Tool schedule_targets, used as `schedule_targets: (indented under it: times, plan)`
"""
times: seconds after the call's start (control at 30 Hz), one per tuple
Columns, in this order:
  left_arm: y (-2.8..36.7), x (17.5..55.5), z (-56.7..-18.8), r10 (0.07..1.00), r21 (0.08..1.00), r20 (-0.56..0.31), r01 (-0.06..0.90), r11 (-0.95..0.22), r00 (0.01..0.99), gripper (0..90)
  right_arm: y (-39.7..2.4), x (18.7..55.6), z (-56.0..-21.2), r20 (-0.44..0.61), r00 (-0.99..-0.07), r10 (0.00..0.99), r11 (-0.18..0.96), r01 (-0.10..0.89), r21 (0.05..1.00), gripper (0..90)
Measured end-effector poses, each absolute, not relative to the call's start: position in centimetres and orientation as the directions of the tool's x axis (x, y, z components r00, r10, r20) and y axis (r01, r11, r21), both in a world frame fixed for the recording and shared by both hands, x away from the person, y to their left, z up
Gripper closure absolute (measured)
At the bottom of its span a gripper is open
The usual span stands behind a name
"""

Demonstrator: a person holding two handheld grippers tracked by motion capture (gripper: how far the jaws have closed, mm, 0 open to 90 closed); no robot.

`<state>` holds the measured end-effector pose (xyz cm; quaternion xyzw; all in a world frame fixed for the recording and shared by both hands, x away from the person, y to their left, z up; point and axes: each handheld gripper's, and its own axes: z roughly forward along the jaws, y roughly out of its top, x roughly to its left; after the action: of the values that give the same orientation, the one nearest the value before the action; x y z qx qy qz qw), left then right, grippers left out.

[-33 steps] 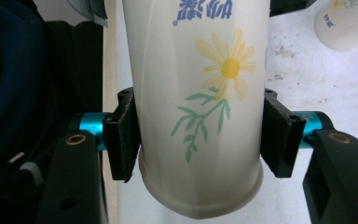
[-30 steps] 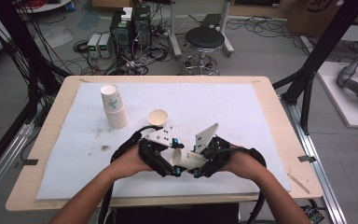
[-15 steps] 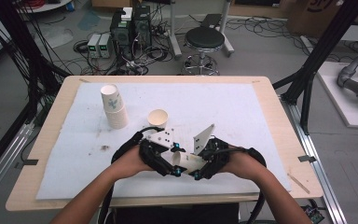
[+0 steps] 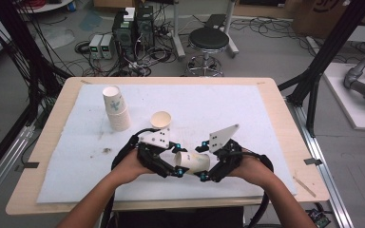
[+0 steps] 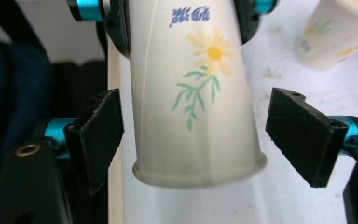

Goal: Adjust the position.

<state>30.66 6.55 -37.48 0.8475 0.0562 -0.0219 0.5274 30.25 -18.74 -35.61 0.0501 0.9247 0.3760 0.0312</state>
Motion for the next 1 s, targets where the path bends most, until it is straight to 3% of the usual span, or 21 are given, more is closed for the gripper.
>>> schedule_targets:
  times: [0.37, 1.0]
  plan:
    - [7.6, 30.6, -38.5, 0.116, 0.938, -0.109, 0.141, -0.316, 0.987, 37.1, -21.9, 29.7, -36.3, 0.033, -0.971, 0.236, 0.494, 0.150, 0.857, 19.6]
    - [8.1, 30.6, -39.1, 0.108, 0.972, -0.131, 0.150, -0.182, 0.985, 37.2, -23.7, 29.2, -39.0, 0.050, -0.965, 0.257, 0.379, 0.148, 0.913, 19.6]
